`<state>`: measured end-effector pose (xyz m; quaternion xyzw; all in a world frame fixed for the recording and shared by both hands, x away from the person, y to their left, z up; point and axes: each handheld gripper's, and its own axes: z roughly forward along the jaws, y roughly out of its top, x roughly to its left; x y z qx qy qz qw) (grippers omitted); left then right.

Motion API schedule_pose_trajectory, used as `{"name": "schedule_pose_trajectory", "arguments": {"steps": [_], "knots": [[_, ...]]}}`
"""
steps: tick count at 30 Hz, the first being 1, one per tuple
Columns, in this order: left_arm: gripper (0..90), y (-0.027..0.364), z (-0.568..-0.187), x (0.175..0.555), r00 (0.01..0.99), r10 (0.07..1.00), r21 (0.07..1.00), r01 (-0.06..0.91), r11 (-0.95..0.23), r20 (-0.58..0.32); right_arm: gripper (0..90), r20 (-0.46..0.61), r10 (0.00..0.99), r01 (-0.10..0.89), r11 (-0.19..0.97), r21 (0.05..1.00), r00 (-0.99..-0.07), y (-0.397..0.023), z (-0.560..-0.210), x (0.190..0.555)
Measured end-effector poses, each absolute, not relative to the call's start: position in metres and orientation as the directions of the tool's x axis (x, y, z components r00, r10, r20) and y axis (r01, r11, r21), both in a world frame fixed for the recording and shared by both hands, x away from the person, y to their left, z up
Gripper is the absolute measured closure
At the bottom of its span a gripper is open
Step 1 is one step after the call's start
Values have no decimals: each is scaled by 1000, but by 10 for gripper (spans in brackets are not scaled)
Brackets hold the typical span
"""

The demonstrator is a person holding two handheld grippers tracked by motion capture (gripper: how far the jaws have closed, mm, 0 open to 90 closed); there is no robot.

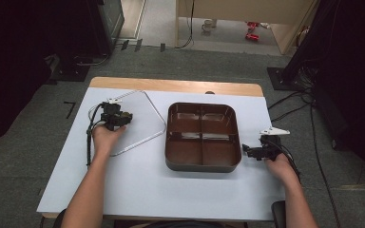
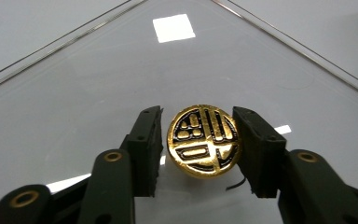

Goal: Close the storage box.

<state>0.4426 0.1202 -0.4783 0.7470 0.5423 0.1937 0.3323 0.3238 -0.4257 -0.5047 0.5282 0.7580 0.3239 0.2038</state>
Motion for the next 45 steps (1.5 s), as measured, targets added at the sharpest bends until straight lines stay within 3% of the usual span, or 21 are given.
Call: {"name": "schedule_pose_trajectory", "arguments": {"steps": [18, 32, 45], "knots": [[594, 122, -466, 444, 347, 928, 693, 703, -159, -139, 31, 34, 933, 669, 232, 706, -359, -426, -505, 324], [594, 127, -423, 426, 386, 912, 714, 678, -177, -140, 31, 35, 933, 669, 231, 707, -359, -426, -505, 324], [594, 114, -386, 410, 409, 887, 737, 664, -127, -214, 31, 35, 932, 668, 231, 707, -360, -426, -505, 324]]}}
